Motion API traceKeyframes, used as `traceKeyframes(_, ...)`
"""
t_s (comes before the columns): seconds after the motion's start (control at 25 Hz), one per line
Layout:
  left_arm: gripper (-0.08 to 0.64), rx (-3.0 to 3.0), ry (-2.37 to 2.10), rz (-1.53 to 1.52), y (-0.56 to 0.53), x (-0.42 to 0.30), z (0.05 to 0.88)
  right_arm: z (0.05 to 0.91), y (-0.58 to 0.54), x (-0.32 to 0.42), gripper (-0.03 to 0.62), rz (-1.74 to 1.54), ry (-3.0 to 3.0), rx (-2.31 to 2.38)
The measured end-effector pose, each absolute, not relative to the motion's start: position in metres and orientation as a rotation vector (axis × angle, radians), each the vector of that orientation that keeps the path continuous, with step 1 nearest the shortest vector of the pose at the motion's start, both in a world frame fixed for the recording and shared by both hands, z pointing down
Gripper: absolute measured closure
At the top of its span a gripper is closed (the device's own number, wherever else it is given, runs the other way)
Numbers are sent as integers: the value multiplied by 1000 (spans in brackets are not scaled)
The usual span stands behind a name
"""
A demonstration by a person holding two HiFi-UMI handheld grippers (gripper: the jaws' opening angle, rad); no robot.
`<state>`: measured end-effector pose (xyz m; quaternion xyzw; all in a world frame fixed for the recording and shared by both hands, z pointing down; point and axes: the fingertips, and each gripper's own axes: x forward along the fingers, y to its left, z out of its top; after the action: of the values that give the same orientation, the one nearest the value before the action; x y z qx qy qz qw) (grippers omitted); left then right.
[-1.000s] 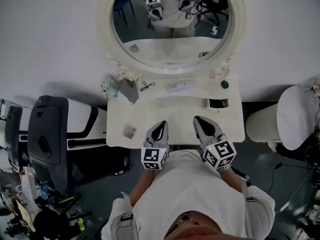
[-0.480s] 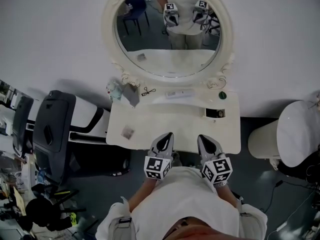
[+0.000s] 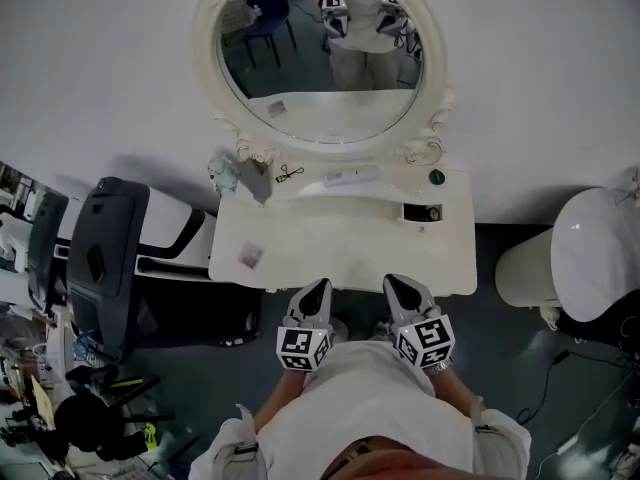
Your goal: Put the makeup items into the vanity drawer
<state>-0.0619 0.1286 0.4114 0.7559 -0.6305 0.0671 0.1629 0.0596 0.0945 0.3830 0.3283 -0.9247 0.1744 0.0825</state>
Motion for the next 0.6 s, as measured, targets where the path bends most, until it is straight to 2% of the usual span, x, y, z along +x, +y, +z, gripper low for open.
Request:
traceKeyframes(0.28,554,2256,-1719,122,130,-83,401,374,106,35,588,436,-2703,1085)
traceKeyframes(0.6,554,2348,-1654,124,151,-158,397,370,127,-35,587,449,-2656,1234)
